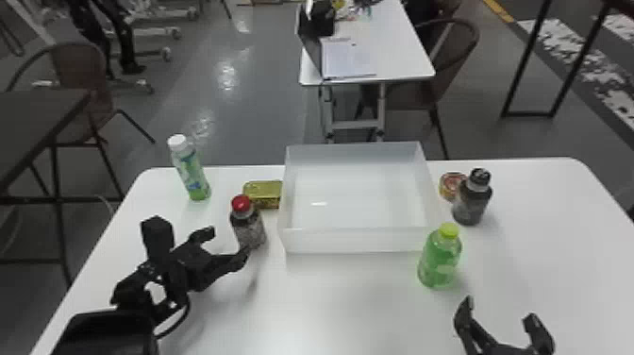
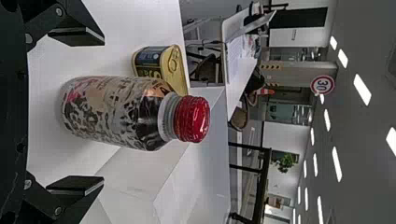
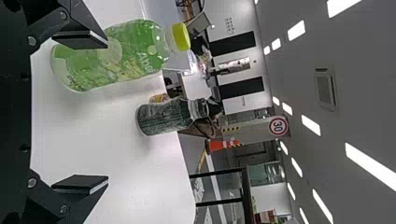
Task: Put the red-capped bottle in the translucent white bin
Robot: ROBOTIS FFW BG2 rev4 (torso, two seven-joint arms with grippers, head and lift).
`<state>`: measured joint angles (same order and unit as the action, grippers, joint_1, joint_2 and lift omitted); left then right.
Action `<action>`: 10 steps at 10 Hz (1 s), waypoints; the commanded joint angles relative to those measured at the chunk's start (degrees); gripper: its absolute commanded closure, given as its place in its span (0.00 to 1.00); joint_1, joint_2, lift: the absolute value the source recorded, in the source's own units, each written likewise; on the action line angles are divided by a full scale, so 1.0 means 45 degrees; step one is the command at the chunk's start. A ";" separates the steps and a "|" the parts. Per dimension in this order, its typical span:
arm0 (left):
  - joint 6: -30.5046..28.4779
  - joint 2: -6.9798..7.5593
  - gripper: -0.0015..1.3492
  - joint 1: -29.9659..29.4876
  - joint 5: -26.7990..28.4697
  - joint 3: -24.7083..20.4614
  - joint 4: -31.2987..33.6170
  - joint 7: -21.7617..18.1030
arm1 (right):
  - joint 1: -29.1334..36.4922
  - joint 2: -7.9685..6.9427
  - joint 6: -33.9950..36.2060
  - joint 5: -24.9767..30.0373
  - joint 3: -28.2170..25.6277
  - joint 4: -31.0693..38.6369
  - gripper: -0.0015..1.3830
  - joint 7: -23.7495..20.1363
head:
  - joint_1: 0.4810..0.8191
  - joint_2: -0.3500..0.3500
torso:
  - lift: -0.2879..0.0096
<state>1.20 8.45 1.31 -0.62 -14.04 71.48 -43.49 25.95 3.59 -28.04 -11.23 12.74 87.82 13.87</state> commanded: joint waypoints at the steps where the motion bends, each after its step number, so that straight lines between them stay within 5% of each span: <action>1: 0.0260 0.0213 0.18 0.0705 0.0158 0.0328 -0.1040 -0.0160 | -0.0004 0.0003 0.0000 -0.0004 0.0000 -0.0005 0.18 -0.0016 | 0.63 0.65 | 0.71; 5: 0.0904 0.0233 0.26 0.1779 0.0861 0.0386 -0.2329 -0.0531 | -0.0043 -0.0016 0.0000 -0.0043 0.0000 -0.0044 0.18 -0.0075 | 0.63 0.62 | 0.71; 6: 0.1139 0.0213 0.49 0.1759 0.0919 0.0328 -0.2348 -0.0531 | -0.0043 -0.0016 0.0000 -0.0063 0.0000 -0.0063 0.18 -0.0094 | 0.63 0.62 | 0.71; 7: 0.1236 0.0193 0.62 0.1720 0.0919 0.0289 -0.2348 -0.0531 | -0.0043 -0.0016 0.0000 -0.0082 0.0000 -0.0063 0.18 -0.0094 | 0.63 0.62 | 0.71; 9: 0.1041 0.0115 0.61 0.1584 0.0548 0.0386 -0.2133 -0.0512 | -0.0043 -0.0016 0.0000 -0.0102 -0.0019 -0.0063 0.18 -0.0094 | 0.63 0.62 | 0.71; 10: 0.0182 -0.0099 0.61 0.1037 0.0548 0.0308 -0.0669 -0.0336 | -0.0043 -0.0016 0.0000 -0.0102 0.0000 -0.0063 0.18 -0.0094 | 0.63 0.62 | 0.71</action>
<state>4.16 8.51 7.32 1.98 -12.50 64.93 -45.08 25.75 3.51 -28.04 -11.69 12.73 87.54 13.42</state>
